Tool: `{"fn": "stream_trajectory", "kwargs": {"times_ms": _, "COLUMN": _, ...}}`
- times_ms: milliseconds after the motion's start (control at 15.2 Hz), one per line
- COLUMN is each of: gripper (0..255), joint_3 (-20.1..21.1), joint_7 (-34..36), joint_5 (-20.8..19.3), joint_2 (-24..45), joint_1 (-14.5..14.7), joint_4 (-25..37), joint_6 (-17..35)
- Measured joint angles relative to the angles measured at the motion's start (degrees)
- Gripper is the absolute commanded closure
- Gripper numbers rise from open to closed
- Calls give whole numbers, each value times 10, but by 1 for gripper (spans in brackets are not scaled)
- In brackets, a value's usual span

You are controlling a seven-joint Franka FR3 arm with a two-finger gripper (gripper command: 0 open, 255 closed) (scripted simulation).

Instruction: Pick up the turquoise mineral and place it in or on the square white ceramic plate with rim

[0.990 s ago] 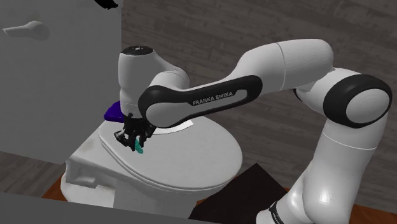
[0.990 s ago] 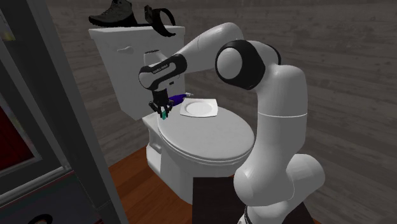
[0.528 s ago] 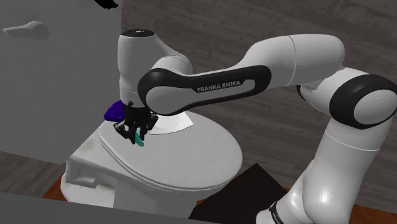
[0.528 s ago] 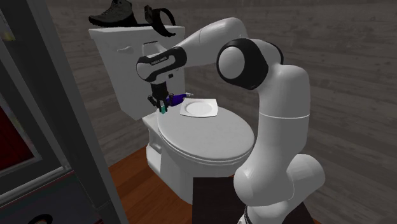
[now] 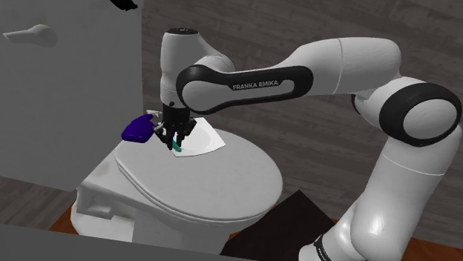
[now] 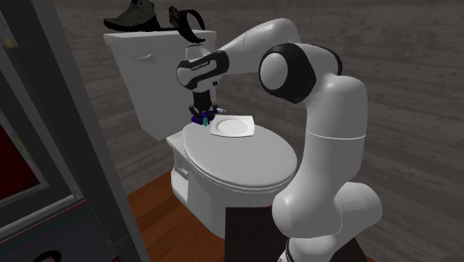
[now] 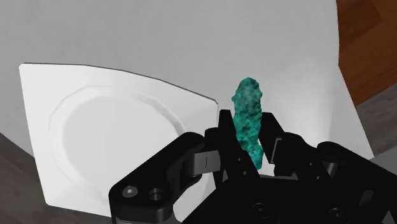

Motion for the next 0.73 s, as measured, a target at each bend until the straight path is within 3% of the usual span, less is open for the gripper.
{"fn": "stream_trajectory", "kwargs": {"times_ms": 726, "gripper": 255, "joint_3": -45, "joint_7": -129, "joint_5": 3, "joint_2": 26, "joint_1": -78, "joint_4": 49, "joint_6": -13}}
